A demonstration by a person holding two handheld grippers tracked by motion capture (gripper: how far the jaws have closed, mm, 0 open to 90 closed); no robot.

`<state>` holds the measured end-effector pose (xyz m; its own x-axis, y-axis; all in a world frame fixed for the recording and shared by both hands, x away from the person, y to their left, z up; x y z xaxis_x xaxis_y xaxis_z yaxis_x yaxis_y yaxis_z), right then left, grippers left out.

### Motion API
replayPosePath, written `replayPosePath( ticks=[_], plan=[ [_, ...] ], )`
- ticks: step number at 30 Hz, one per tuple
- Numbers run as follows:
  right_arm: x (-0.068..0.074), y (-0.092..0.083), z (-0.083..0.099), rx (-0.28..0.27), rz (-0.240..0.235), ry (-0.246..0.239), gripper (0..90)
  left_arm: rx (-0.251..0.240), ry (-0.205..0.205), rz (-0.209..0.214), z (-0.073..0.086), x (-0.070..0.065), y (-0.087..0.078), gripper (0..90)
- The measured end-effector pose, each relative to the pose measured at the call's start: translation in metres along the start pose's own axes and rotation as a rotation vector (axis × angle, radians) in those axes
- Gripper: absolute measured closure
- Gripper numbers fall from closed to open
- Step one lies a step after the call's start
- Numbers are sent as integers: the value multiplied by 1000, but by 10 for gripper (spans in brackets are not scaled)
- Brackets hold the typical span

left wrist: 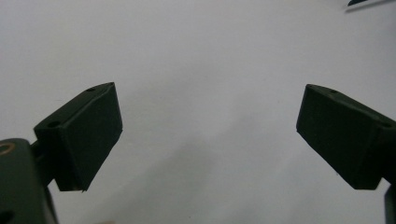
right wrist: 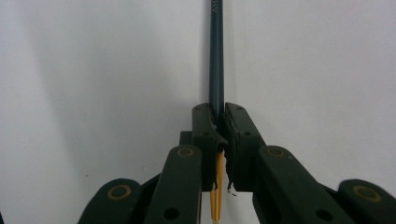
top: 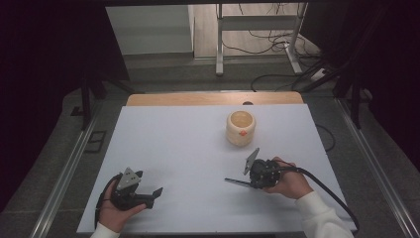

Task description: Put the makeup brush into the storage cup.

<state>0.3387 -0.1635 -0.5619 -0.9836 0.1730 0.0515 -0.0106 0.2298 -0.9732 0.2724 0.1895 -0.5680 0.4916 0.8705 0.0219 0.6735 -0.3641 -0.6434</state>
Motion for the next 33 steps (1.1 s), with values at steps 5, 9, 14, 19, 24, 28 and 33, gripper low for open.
replayPosePath(
  ticks=[5,9,14,19,24,28,33],
  plan=[
    [1,-6,-2,-29,3,4,836,1,2,0,0,0,0,76],
    [1,-10,-5,-54,6,23,836,-2,0,-1,0,0,0,76],
    [0,-14,-7,-82,5,42,836,-1,2,-1,0,0,0,76],
    [0,-17,-9,-104,6,74,836,-5,2,-1,-1,0,0,76],
    [1,-21,-12,-119,15,80,836,-4,4,-1,-1,-1,0,77],
    [3,-25,-16,-135,17,73,835,-5,9,-4,-2,-2,0,77],
    [4,-28,-19,-144,23,68,835,-7,12,-6,-2,-2,0,77]
  ],
)
Point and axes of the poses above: each handheld gripper's, and its own axes: y roughly forward along the jaws, z roughly out of its underside, x roughly to its left, the point moved 8 cm from there along y, roughly forward along the jaws, and after that the axes turned 6 degrees about -z, right-handed, at the moved point
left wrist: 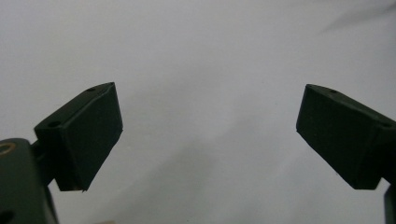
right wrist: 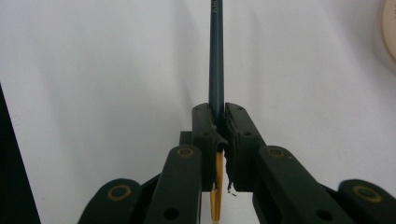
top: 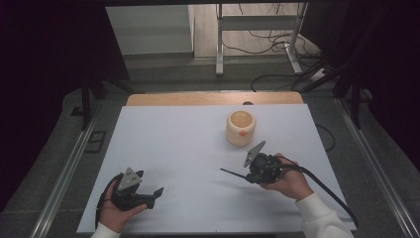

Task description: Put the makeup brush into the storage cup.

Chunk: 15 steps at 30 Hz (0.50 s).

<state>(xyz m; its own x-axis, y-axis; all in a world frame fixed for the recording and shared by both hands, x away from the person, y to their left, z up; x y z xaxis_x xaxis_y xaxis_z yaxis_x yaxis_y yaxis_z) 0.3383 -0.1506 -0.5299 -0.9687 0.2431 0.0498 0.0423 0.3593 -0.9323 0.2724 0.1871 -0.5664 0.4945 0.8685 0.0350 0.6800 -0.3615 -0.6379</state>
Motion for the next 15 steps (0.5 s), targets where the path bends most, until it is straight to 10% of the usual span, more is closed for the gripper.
replayPosePath(
  ticks=[15],
  plan=[
    [5,-2,-12,-15,5,-8,836,-9,8,-5,-1,-1,0,79]
  ],
)
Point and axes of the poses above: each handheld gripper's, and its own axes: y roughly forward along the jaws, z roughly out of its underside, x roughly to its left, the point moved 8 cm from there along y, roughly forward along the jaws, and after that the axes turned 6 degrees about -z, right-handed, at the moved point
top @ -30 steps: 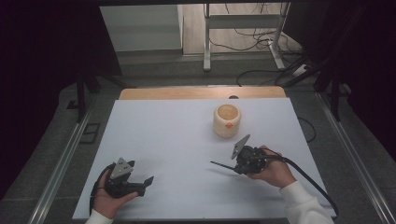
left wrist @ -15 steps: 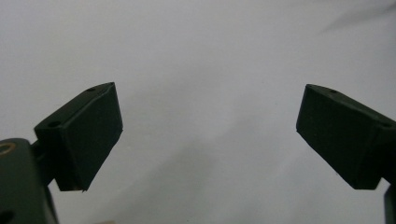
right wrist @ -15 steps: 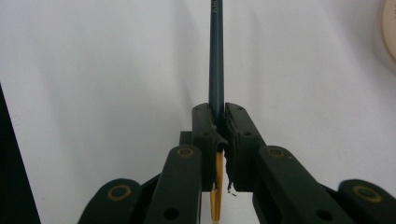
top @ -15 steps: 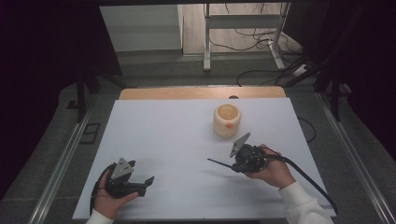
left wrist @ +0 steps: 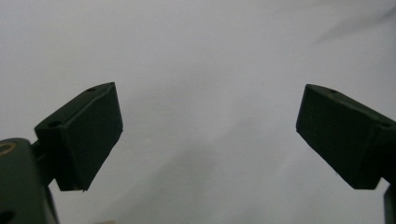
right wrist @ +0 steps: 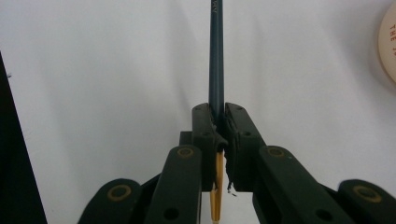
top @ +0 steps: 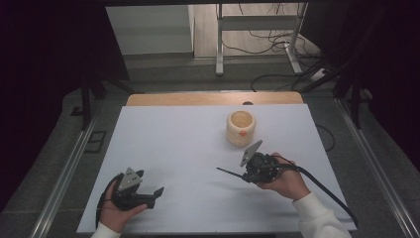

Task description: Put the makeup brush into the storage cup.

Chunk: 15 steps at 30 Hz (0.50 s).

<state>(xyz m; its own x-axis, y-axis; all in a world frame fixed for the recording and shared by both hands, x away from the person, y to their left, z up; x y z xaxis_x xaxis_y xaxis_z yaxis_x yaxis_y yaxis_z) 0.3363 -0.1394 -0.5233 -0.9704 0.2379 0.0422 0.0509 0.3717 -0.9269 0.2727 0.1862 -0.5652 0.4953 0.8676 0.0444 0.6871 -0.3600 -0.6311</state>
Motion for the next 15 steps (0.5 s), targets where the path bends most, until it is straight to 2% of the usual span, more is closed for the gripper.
replayPosePath(
  ticks=[15],
  plan=[
    [3,0,-14,-16,2,-3,835,-5,0,0,-1,0,0,78]
  ],
)
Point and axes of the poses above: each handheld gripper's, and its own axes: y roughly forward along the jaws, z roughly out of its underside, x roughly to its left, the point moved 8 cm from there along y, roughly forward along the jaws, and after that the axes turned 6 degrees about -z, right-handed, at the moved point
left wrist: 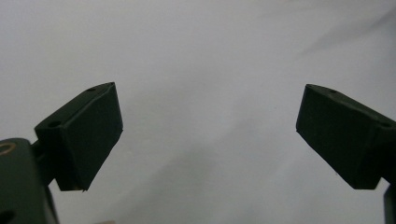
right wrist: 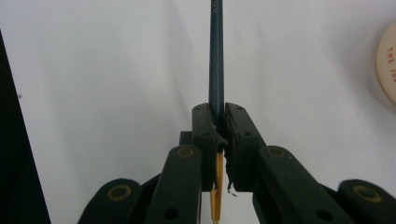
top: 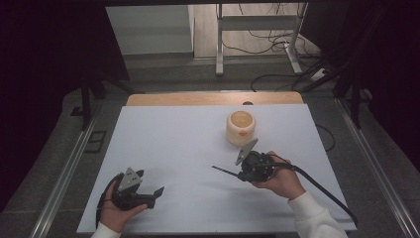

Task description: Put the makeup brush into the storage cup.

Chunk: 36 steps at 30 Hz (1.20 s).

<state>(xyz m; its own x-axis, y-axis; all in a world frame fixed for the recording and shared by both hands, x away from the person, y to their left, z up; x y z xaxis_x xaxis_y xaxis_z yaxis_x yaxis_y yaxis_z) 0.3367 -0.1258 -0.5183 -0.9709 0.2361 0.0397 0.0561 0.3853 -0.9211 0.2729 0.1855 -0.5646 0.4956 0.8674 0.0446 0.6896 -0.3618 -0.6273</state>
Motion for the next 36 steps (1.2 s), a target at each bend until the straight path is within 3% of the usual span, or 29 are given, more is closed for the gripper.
replayPosePath(
  ticks=[18,36],
  plan=[
    [6,6,-27,-22,-17,-19,836,-6,2,-1,0,0,0,76],
    [5,9,-30,-16,-14,-24,835,-34,10,-1,-4,-1,-2,81]
  ],
)
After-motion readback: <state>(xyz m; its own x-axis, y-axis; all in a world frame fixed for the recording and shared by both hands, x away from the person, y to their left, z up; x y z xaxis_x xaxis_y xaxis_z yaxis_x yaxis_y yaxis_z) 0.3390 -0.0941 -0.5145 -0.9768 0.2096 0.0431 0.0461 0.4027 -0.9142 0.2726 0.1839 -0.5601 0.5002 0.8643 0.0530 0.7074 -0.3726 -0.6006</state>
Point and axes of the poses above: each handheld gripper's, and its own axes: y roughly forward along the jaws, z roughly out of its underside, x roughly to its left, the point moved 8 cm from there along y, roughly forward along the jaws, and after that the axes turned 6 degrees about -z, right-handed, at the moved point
